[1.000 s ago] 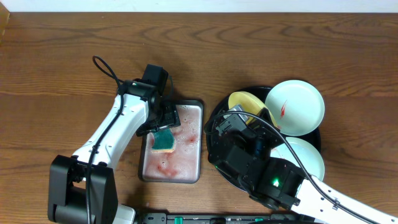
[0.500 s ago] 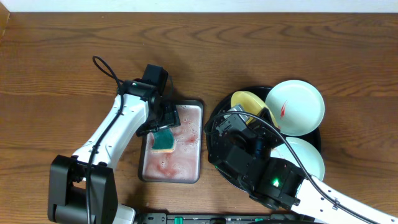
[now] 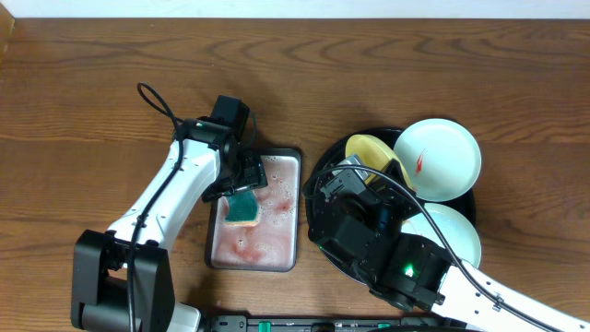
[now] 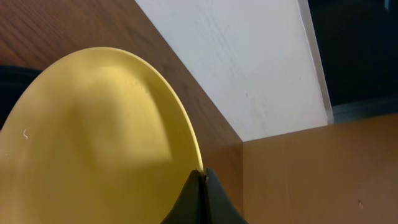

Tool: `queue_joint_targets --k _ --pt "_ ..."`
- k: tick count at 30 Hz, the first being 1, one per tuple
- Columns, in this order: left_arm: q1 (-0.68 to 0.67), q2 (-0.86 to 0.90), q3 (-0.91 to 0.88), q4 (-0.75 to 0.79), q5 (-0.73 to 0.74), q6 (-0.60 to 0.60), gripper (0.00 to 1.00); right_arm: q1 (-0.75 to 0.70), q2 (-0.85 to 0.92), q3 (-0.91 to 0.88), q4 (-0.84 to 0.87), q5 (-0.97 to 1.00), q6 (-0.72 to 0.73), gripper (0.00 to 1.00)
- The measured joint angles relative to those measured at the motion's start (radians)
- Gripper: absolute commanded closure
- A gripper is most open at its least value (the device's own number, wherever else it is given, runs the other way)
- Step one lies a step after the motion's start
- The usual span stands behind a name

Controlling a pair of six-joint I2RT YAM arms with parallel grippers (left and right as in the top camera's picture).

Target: Clean dirty plates on tray and stack at the side

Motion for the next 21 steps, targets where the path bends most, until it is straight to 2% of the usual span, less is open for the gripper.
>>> queue_joint_targets --k 21 --pt "0.0 0.0 0.0 0.0 0.0 0.0 0.16 -0.004 0.0 0.0 -0.001 0.003 0.013 0.99"
